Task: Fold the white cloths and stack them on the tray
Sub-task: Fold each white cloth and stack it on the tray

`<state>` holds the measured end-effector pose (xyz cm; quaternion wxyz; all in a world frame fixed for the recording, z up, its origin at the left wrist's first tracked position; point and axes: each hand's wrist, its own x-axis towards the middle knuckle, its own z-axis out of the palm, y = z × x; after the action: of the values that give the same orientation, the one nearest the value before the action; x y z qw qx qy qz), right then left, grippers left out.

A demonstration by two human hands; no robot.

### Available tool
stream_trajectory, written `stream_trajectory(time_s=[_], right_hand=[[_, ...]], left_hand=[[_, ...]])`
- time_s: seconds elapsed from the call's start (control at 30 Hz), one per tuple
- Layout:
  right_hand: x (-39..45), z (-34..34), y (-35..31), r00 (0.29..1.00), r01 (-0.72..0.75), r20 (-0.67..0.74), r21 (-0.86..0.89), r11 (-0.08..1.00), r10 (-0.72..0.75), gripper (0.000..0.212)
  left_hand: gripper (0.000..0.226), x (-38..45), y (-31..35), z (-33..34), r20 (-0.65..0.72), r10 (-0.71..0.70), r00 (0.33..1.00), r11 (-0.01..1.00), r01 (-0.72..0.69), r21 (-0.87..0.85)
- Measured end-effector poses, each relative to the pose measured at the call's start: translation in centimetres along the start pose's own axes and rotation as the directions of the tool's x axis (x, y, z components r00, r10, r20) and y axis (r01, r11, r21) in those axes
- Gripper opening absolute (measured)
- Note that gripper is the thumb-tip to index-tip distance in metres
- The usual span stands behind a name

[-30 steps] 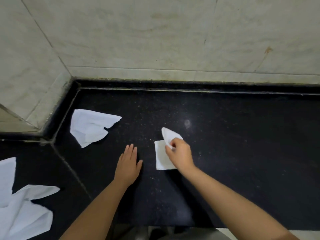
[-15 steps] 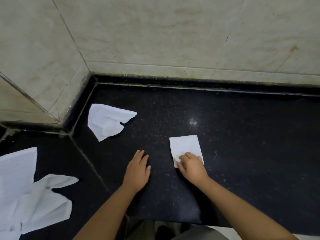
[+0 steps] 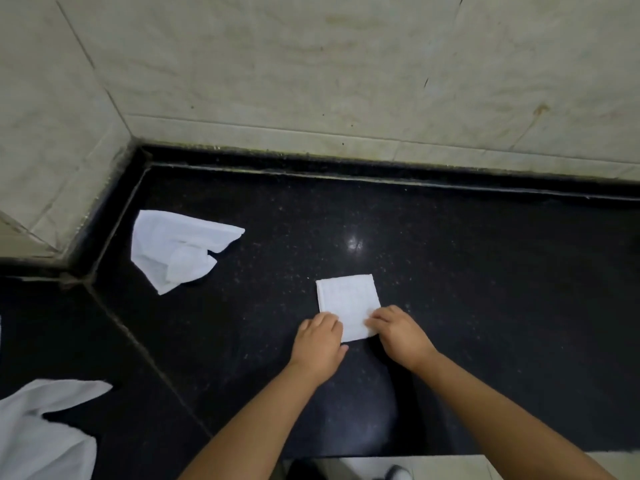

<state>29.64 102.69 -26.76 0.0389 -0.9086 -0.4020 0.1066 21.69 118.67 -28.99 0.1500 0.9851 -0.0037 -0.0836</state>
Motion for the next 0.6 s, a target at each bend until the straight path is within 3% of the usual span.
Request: stream_trajectory(time_s=[0.2, 0.3, 0.4, 0.47, 0.6], right_hand=[[-1.2, -1.7, 0.1, 0.996, -0.083, 0.058, 0.242, 0.967, 0.07, 0.018], [-3.9, -2.7, 1.3, 0.982, -0.186, 0.035, 0.357, 0.915, 0.186, 0.017], [-8.2, -3.9, 3.9, 0.949, -0.27, -0.008, 0.499, 0.824, 0.316, 0.021], [-11.8, -5.1, 6.1, 0.935, -0.298, 0.002, 0.546, 0.783, 0.354, 0.02], [-20.8, -7.5, 11.3, 0.896, -0.355, 0.015, 0.625, 0.695, 0.444, 0.019]], left_hand=[[0.03, 0.4, 1.5, -0.5, 0.0, -0.033, 0.999, 0.989, 0.032, 0.142], [0.02, 0.3, 3.8, -1.0, -0.058, 0.117, 0.991, 0.985, -0.108, 0.135], [0.039, 0.1, 7.5, -0.4, -0.114, 0.215, 0.97, 0.967, -0.195, 0.164], [0.041, -0.4, 11.4, 0.0, -0.07, 0.268, 0.961, 0.952, -0.253, 0.171], [0.014, -0.4, 21.1, 0.9, -0.057, 0.383, 0.922, 0.891, -0.353, 0.287]])
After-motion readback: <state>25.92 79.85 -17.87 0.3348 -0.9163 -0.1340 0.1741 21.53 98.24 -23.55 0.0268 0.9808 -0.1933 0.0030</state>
